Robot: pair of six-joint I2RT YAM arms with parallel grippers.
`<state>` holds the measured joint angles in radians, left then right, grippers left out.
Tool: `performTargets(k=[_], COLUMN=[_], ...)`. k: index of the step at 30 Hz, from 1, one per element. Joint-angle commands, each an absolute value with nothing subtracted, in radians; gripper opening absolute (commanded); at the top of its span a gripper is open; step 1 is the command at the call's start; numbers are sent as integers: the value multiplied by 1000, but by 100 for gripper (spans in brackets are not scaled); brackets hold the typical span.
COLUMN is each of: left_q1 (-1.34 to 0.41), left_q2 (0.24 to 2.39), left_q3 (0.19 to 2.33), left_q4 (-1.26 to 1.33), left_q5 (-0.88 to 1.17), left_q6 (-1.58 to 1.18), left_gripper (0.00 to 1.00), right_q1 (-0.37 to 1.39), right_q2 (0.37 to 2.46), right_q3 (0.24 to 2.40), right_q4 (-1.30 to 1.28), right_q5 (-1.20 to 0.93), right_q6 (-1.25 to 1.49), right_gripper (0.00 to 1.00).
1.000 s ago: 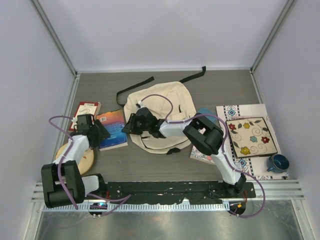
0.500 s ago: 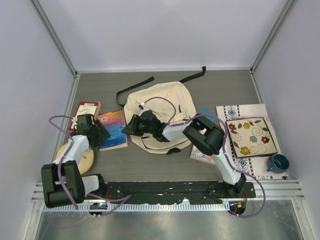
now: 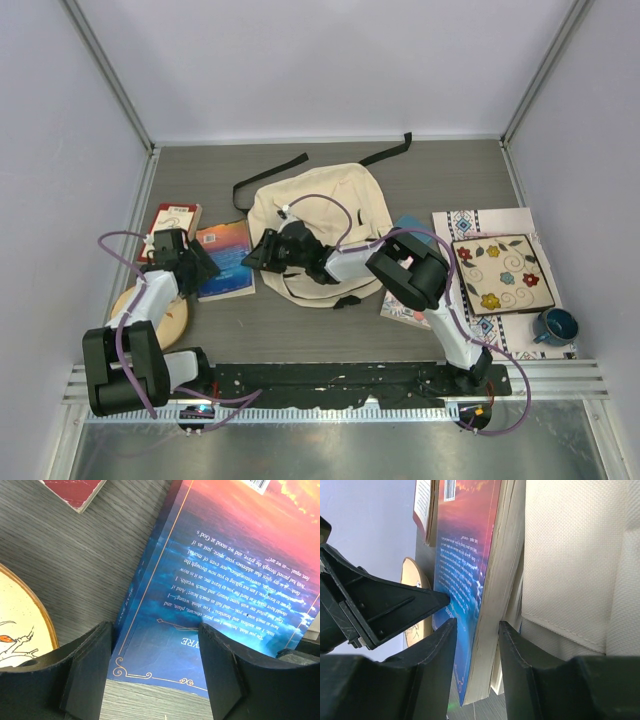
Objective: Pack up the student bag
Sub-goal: Pick up the book from the center of the board.
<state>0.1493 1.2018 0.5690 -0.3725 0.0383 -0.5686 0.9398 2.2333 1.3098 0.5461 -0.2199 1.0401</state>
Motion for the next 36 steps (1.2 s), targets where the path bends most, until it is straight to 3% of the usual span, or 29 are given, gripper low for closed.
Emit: performTargets(k=[1, 9, 18, 23, 28, 30, 32, 36], left_q1=[140, 140, 138, 140, 141, 140, 141, 140], left_q2=[1183, 1183, 1180, 1181, 1166, 1161, 1160, 1161], left_q3=[563, 568, 561, 568, 571, 572, 571, 566], left_q4=[-281, -279, -278, -288, -294, -295, -293, -288], left_q5=[190, 196, 198, 189, 190, 189, 190, 196], left_q6=[-606, -604, -603, -597, -597, -598, -598, -601], left_gripper=[70, 68, 68, 68, 69, 69, 70, 70], right_q1=[988, 1005, 1009, 1009, 1008, 1008, 1008, 1008], right_q2=[2174, 2149, 2157, 2164, 2164, 2167, 2177, 2194], right_q3=[1361, 1384, 1362, 1365, 1387, 1394, 1402, 1408], right_q4=[597, 509, 584, 571, 514, 500, 499, 529], right_q5=[-315, -276, -299, -288, -272, -284, -290, -314], right_q6=[1066, 985, 1012, 1023, 1019, 1012, 1020, 1049], right_gripper=[44, 44, 42, 23, 12, 16, 29, 36])
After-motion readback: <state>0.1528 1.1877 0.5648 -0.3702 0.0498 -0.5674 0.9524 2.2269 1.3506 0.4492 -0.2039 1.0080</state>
